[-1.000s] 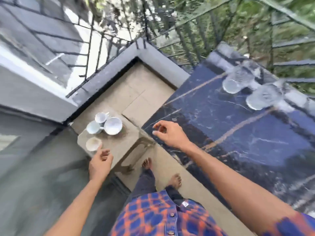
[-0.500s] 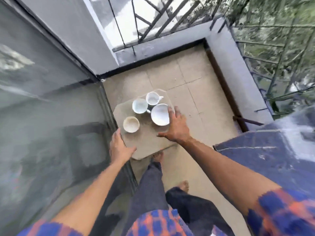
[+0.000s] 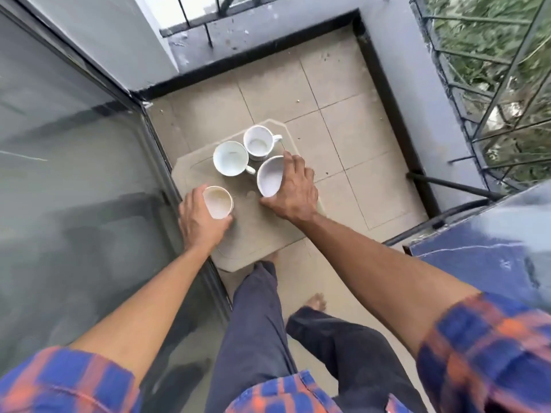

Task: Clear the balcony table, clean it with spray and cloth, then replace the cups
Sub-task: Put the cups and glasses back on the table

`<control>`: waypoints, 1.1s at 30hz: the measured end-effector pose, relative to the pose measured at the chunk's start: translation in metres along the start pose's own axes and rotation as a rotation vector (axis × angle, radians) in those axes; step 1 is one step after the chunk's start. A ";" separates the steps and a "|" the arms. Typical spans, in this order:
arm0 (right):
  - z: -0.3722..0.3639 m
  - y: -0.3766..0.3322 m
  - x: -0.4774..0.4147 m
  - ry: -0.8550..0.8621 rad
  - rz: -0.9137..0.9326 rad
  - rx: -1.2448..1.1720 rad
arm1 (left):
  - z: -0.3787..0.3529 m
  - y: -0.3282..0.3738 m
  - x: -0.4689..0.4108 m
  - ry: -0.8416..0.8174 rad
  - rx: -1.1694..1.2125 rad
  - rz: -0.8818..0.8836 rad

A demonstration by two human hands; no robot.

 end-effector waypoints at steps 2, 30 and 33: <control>0.001 0.009 0.010 -0.047 -0.043 0.007 | 0.004 0.005 0.009 -0.005 0.047 -0.004; 0.300 0.527 0.383 0.405 -0.728 -0.522 | -0.168 0.539 0.346 -0.597 0.053 -1.033; 0.290 0.581 0.397 0.396 -0.816 -0.565 | -0.217 0.562 0.382 -0.691 0.027 -0.995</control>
Point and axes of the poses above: each hand's wrist, its own x-axis away from the middle knuckle, its own z-axis out of the back of the hand, y = z × x, the point moved 10 cm from there along -x, towards the middle knuckle, and after that the axes turned 11 degrees about -z, right-handed, at the moved point
